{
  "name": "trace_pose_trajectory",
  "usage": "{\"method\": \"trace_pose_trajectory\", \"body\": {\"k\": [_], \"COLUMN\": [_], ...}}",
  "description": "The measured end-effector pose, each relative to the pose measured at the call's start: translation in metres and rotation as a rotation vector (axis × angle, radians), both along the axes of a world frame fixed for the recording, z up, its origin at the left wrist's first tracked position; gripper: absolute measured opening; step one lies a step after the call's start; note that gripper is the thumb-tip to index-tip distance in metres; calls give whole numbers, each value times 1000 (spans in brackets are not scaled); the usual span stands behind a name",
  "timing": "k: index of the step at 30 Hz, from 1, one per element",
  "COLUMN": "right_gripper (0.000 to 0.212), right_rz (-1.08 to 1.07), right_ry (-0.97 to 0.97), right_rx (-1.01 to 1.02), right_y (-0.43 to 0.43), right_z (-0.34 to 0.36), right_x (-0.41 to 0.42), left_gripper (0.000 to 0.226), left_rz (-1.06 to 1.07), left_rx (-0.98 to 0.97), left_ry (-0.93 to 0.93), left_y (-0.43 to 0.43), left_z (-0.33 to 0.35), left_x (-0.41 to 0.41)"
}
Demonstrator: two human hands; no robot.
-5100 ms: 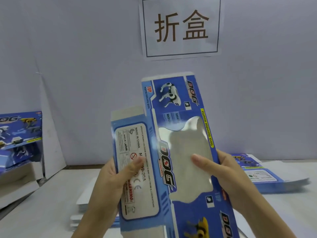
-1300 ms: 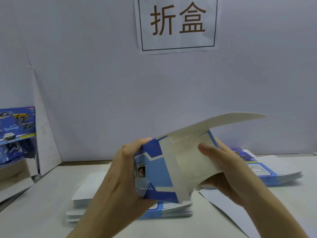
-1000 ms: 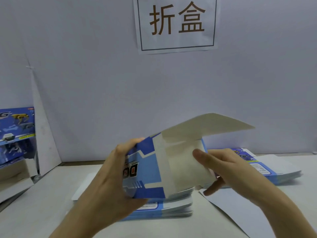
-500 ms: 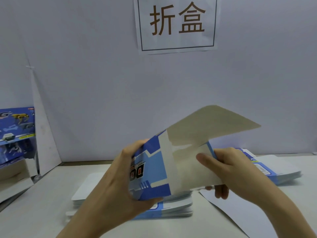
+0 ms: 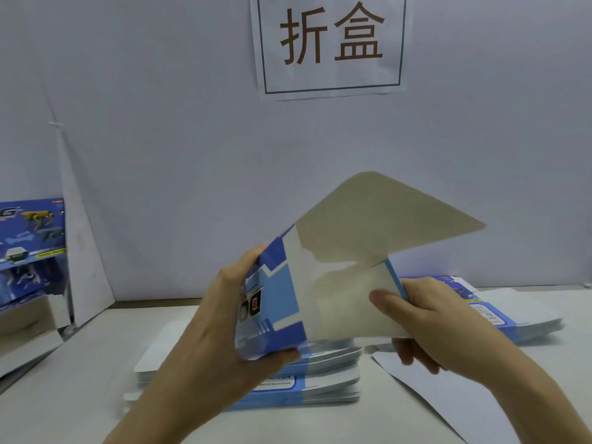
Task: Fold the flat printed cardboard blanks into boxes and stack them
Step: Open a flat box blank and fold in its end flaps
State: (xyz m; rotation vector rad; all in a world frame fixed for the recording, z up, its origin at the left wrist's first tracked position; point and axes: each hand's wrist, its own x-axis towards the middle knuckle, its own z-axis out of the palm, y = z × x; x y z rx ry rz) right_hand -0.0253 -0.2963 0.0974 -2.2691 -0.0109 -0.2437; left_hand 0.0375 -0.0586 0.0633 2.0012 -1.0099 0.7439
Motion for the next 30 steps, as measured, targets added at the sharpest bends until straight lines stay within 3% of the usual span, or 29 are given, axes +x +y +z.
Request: {"method": "trace_pose_trajectory", "body": {"k": [3,5,8,10,12,14,15,16,19,22,25,28,30], "right_gripper": [42,43,38,35,31,30,30,30,32,35,37,40,41], "right_rz": [-111,-162,-188,-190,-204,-212,-211,-206,-189,-165,-138,-140,-127], "right_ry": [-78,-87,-52,-48,-55,-40,-33,-31,-38,-48,-99,-155,-185], "right_rx": [-36,-57,-80,-62,-44,-20,-17,-18,-43,-114,-173,-257,-257], "right_y": [4,7,13,17,18,19,19,20,20,21,26,34,37], "right_z": [-2,-3,-6,-6,-5,-4,-4,-4,-4,-5,-6,-8,-10], "right_x": [4,6,8,9,9,8,7,7,6,4,4,4,5], "left_gripper": [109,122,131,134,113,68,58,67,94,92,61,19,13], "left_rz": [26,-40,-325,-513,-529,-455,-412,-398,-354,-403,-378,-143,13], "left_rx": [-17,61,72,-7,-82,-260,-374,-439,-426,-351,-359,-335,-265], "left_ry": [149,410,741,849,877,935,1036,1070,1033,911,912,846,778], "left_y": [-4,-2,2,-4,-12,-14,-18,-20,-20,-12,-8,-11,-9], "left_z": [-4,-2,3,9,7,1,0,0,-4,-6,-6,-4,-2], "left_x": [-3,-9,-19,-19,-10,0,7,10,16,19,2,-10,-14]}}
